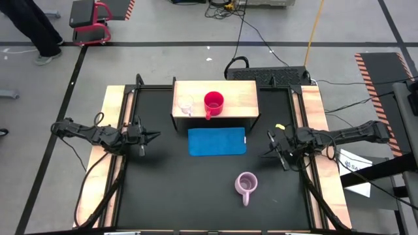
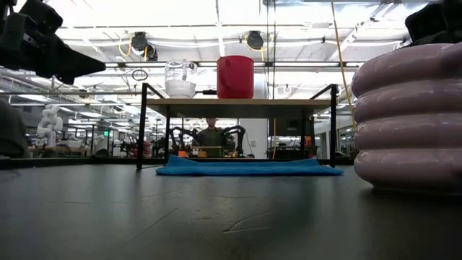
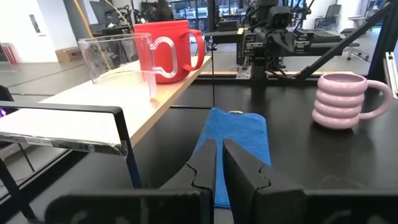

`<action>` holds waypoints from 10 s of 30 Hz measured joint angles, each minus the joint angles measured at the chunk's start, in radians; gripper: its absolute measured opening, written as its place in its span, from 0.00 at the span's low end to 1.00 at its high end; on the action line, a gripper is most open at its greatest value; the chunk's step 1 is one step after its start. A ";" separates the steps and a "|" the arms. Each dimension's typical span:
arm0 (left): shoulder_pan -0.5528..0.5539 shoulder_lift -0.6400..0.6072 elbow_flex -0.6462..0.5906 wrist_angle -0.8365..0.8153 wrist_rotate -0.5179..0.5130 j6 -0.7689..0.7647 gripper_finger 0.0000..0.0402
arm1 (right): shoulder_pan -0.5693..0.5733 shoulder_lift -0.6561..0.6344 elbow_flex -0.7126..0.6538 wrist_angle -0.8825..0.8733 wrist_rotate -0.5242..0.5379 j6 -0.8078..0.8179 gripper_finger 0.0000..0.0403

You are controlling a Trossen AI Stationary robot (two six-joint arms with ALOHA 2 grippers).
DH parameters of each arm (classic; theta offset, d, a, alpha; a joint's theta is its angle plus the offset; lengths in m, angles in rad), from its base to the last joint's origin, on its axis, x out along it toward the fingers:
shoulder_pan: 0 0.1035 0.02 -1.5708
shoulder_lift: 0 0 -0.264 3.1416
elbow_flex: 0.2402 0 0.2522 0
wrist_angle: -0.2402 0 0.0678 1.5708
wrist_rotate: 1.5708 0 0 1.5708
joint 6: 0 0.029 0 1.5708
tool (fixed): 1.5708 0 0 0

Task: Stack small to large cups/mugs on shelf
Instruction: Put the purple mug on the shelf

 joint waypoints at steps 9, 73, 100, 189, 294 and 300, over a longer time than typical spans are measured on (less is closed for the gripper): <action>0.000 0.000 0.000 -0.003 0.000 -0.004 0.08 | 0.001 0.009 0.041 0.002 -0.002 0.002 0.00; 0.000 0.000 0.000 -0.014 0.026 -0.026 0.08 | 0.464 0.811 1.076 -1.024 0.292 -0.195 0.00; 0.000 0.000 0.000 -0.036 0.026 -0.031 0.08 | 0.453 0.975 1.099 -1.064 0.208 -0.025 0.00; 0.000 0.000 -0.001 -0.059 0.028 -0.036 0.08 | 0.275 0.999 0.978 -0.906 0.132 0.132 0.28; 0.000 0.000 -0.001 -0.062 0.035 -0.033 0.08 | 0.261 1.081 1.022 -0.921 0.137 0.102 0.02; 0.000 0.000 -0.001 -0.062 0.035 -0.033 0.08 | 0.261 1.070 1.022 -0.921 0.143 0.103 0.02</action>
